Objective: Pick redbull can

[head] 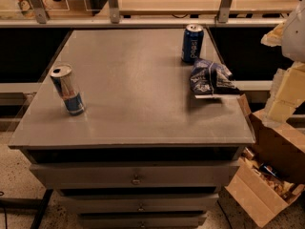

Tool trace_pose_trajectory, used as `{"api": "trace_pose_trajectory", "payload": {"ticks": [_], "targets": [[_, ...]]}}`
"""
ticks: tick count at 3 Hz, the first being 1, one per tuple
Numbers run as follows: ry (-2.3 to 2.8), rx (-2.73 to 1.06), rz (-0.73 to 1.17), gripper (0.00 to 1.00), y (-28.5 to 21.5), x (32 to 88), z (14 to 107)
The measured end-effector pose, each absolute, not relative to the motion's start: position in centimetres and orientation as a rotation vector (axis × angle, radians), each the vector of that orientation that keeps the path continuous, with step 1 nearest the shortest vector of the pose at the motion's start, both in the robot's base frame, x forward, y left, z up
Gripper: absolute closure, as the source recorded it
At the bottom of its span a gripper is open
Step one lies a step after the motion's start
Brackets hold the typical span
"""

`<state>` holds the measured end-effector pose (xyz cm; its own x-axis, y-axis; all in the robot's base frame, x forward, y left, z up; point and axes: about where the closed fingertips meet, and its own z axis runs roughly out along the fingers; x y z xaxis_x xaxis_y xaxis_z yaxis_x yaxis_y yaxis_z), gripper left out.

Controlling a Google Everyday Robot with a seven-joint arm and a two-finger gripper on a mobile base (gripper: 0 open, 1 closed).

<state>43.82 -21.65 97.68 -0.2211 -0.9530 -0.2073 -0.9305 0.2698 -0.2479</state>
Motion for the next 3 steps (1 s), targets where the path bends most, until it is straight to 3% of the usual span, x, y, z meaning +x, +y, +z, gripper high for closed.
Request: {"api": "trace_pose_trajectory", "payload": {"ticks": [2, 3], "targets": [[2.172, -1.687, -0.015, 0.0, -19.9, 44.1, 97.1], [2.03, -1.64, 0.132, 0.0, -15.3, 44.6, 96.0]]}}
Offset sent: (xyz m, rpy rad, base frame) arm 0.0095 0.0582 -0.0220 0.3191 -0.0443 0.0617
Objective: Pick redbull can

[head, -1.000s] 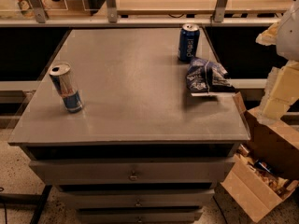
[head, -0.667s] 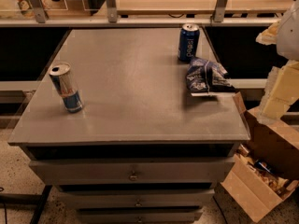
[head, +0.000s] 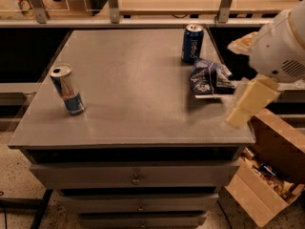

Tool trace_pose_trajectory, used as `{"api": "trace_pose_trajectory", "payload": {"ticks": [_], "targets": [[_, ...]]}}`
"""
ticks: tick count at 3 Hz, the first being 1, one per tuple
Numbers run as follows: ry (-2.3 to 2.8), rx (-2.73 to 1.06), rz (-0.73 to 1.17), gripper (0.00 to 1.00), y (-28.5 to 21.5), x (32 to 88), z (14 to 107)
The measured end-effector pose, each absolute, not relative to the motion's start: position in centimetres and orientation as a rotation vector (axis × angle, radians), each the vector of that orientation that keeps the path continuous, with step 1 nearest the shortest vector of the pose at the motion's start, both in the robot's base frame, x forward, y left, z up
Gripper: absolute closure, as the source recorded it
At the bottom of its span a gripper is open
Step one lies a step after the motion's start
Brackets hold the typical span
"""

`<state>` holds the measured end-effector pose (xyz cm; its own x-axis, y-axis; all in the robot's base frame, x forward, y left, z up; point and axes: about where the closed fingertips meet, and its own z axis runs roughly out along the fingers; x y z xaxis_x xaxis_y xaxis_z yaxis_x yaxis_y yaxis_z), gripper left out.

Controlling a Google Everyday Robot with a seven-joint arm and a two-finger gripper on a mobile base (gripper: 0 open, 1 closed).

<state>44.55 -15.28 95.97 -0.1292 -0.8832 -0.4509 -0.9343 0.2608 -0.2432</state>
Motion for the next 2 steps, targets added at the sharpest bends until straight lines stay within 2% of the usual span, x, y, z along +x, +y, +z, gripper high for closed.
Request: {"api": "trace_pose_trajectory", "payload": {"ticks": [1, 2], "targets": [[1.872, -1.654, 0.16, 0.0, -9.01, 44.62, 95.03], [1.849, -1.634, 0.142, 0.0, -8.27, 45.29, 95.1]]}}
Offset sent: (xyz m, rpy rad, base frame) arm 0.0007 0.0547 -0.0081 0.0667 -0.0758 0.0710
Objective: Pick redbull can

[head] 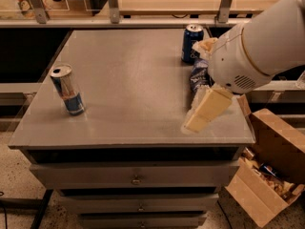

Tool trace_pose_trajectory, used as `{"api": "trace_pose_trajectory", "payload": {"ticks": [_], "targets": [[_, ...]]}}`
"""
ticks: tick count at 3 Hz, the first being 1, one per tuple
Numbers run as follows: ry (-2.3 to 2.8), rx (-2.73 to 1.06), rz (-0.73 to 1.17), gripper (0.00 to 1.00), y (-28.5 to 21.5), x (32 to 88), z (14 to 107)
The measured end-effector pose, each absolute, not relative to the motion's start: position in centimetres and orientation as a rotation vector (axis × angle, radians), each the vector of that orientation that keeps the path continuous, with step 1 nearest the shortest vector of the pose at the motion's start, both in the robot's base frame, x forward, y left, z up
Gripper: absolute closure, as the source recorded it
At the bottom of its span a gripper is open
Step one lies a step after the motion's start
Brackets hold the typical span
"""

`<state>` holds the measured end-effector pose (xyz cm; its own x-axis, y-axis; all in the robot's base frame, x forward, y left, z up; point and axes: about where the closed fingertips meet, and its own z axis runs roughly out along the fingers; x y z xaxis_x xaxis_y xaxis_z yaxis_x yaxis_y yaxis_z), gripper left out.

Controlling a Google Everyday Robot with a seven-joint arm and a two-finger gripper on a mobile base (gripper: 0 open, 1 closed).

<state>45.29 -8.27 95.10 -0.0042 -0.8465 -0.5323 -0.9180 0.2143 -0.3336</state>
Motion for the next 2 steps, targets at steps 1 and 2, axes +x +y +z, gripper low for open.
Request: {"api": "trace_pose_trajectory", "payload": {"ticks": [1, 2], "targets": [[1.849, -1.634, 0.142, 0.0, -8.3, 45.3, 95.1], [1.867, -1.597, 0.175, 0.0, -7.7, 46.7, 94.4]]}}
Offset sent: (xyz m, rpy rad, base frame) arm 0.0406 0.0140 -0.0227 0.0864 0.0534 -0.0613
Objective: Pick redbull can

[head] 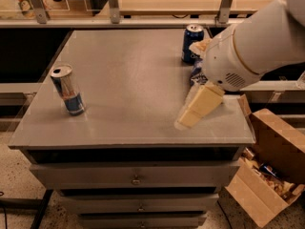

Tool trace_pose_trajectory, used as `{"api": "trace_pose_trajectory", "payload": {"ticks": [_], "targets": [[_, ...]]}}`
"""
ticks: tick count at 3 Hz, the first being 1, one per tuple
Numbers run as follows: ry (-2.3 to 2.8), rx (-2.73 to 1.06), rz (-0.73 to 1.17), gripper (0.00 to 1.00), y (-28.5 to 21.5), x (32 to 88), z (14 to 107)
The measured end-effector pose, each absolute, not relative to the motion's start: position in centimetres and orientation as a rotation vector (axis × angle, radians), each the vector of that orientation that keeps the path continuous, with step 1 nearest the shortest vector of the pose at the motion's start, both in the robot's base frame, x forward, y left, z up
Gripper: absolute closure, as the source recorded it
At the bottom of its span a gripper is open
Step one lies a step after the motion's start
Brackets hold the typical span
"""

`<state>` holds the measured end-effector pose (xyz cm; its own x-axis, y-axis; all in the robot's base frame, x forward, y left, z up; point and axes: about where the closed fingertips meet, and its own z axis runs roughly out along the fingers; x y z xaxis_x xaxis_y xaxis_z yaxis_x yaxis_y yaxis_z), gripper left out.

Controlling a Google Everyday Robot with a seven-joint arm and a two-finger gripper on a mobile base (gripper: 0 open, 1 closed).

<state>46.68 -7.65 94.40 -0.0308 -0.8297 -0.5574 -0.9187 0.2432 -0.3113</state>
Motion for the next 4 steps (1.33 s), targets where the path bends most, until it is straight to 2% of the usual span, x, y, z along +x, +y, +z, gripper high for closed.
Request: {"api": "trace_pose_trajectory", "payload": {"ticks": [2, 4], "targets": [[1.887, -1.286, 0.383, 0.0, -6.5, 52.3, 91.6], [1.693, -1.073, 0.522, 0.0, -2.0, 57.4, 91.4]]}}
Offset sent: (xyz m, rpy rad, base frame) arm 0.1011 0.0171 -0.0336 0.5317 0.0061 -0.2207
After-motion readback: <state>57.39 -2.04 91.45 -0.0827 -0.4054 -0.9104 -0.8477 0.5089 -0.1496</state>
